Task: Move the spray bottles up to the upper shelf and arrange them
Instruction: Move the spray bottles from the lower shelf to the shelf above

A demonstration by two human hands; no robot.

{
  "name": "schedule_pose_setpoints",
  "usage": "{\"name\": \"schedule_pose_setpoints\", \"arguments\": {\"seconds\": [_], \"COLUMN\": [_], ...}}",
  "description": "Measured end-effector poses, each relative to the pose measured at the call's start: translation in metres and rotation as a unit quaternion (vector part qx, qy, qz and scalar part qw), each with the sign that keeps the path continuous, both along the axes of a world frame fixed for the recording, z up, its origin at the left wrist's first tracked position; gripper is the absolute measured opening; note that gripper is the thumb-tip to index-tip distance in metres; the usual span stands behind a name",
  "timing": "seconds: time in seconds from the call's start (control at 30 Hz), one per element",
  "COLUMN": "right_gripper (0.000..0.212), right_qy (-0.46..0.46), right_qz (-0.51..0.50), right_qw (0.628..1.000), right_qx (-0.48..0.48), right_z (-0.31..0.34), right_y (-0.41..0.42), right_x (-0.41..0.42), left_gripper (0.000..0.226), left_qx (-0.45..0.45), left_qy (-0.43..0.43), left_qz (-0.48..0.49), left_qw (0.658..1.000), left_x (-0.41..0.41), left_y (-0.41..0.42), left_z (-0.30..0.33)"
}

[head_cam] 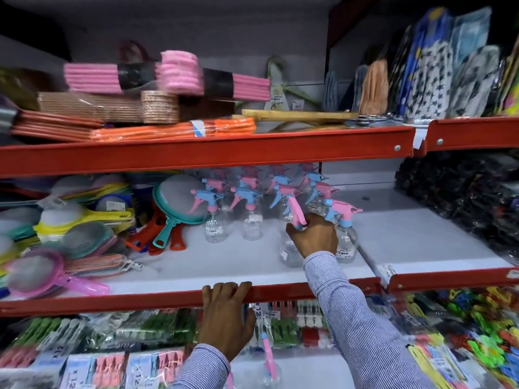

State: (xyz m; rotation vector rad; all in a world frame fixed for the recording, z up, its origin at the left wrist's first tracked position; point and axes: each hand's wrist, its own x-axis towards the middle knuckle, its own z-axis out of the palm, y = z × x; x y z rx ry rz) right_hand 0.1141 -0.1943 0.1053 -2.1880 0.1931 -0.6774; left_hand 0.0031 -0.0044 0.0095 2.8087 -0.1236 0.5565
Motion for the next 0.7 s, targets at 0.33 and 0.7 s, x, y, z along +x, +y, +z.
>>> {"name": "schedule_pose_setpoints", "arguments": {"seconds": [0.33,0.7], "right_gripper": [0.046,0.064], "right_qy": [-0.041,-0.091], "right_qz": [-0.014,-0.047], "right_qw": [0.998,0.99], "right_qx": [0.046,0.095], "right_z": [-0.014,-0.019], "right_y": [0.008,0.0], "right_x": [0.003,0.007], "left_gripper": [0.048,0.048], "left_qx": [0.009,0.009], "left_qy": [0.02,0.023], "left_qz": [0.004,0.0], "left_qw": [1.0,1.0], "left_x": [-0.001,-0.001], "left_y": [-0.001,-0.001], "left_z": [0.004,0.005]}}
